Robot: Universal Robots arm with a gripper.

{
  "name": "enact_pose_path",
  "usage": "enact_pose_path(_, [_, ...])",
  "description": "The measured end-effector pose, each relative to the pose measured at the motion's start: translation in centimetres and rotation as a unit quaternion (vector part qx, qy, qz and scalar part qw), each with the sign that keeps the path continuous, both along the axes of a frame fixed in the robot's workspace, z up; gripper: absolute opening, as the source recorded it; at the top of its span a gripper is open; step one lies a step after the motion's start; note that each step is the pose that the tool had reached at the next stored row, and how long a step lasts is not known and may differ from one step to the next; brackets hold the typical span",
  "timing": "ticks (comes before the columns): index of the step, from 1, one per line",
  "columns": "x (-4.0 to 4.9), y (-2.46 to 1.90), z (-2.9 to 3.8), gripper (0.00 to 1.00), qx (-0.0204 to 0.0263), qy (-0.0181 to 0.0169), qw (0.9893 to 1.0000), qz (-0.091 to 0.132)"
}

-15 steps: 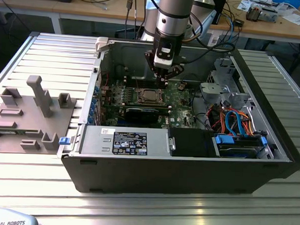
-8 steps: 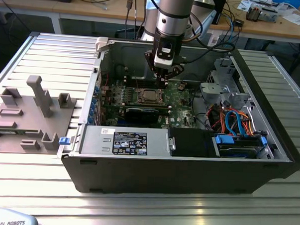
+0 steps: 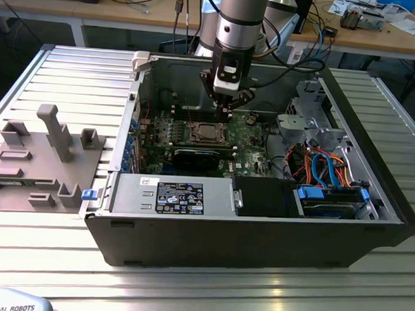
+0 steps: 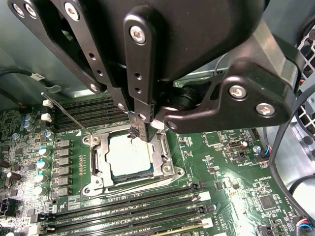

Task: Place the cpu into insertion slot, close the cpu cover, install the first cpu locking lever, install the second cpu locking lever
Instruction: 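Install the first cpu locking lever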

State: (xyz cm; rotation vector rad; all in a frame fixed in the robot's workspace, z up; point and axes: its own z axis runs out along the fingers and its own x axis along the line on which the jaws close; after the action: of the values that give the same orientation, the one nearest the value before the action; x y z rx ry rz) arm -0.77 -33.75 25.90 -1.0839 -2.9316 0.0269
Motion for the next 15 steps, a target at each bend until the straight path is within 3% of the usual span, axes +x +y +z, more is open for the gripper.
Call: enact_pose_path(15, [0.0, 0.0, 0.0, 0.11, 0.0, 0.0, 0.9999, 0.011])
